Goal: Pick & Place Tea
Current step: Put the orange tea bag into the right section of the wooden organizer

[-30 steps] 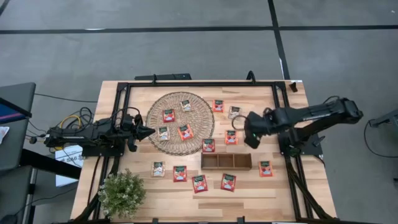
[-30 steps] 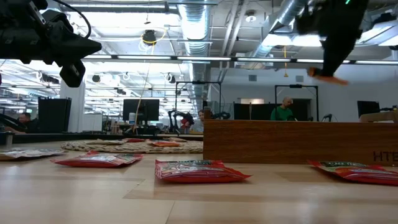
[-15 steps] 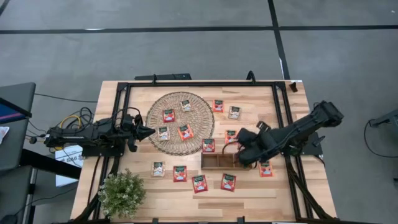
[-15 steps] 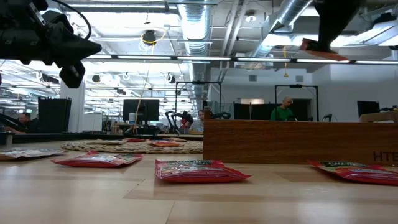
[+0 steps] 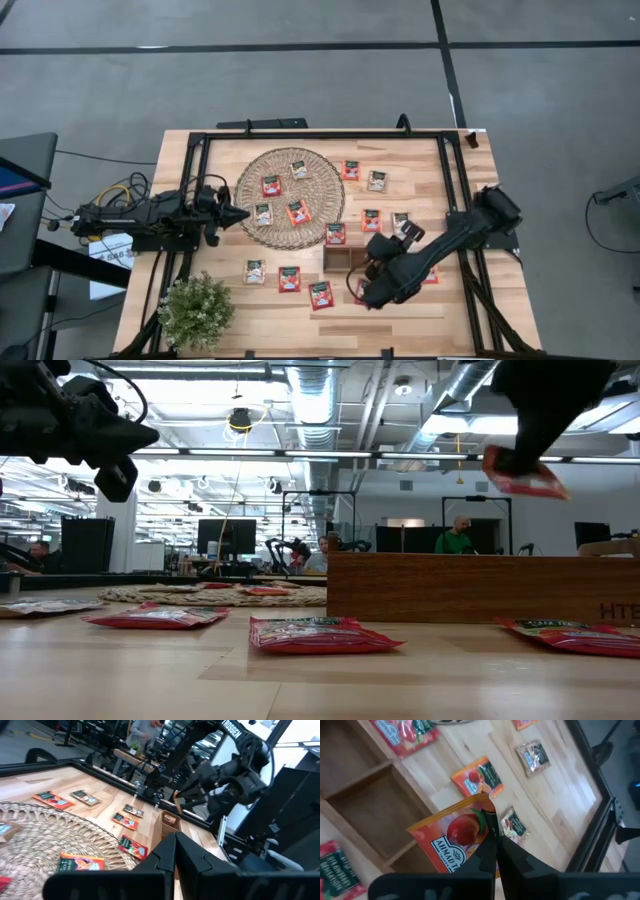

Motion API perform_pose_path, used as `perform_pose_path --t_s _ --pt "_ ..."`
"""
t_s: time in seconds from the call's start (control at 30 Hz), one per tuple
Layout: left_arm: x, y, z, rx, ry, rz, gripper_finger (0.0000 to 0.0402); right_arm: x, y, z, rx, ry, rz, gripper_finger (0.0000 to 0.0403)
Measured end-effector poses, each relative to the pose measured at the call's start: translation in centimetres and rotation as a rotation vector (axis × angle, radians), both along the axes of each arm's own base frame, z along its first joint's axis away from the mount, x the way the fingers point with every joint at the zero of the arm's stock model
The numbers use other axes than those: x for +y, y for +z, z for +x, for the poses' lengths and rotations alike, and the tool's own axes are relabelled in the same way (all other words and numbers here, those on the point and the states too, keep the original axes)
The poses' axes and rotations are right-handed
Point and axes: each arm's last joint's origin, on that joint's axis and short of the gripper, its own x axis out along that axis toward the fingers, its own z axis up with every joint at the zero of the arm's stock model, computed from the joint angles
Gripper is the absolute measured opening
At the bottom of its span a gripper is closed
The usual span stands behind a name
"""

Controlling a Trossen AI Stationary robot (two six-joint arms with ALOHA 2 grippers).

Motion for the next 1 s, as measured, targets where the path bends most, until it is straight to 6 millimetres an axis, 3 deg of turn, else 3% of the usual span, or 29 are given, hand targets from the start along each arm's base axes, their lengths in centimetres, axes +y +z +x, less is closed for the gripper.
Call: perform_pose_path --t_s 0.3,0.67,1.0 --pt "-0.1 0.0 0.0 0.002 -0.034 0.002 0.0000 0.7 -2.4 0.7 0.057 0.007 -0.054 0.0000" --pt "-0.1 -0.1 0.0 0.006 -0.034 0.000 0.0000 0.8 -4.0 -1.1 0.140 0.028 -0.082 0.0000" --pt "-0.1 -0.1 0.0 0.006 -0.034 0.000 0.0000 1.3 -4.2 -1.5 0.116 0.040 -0.104 0.0000"
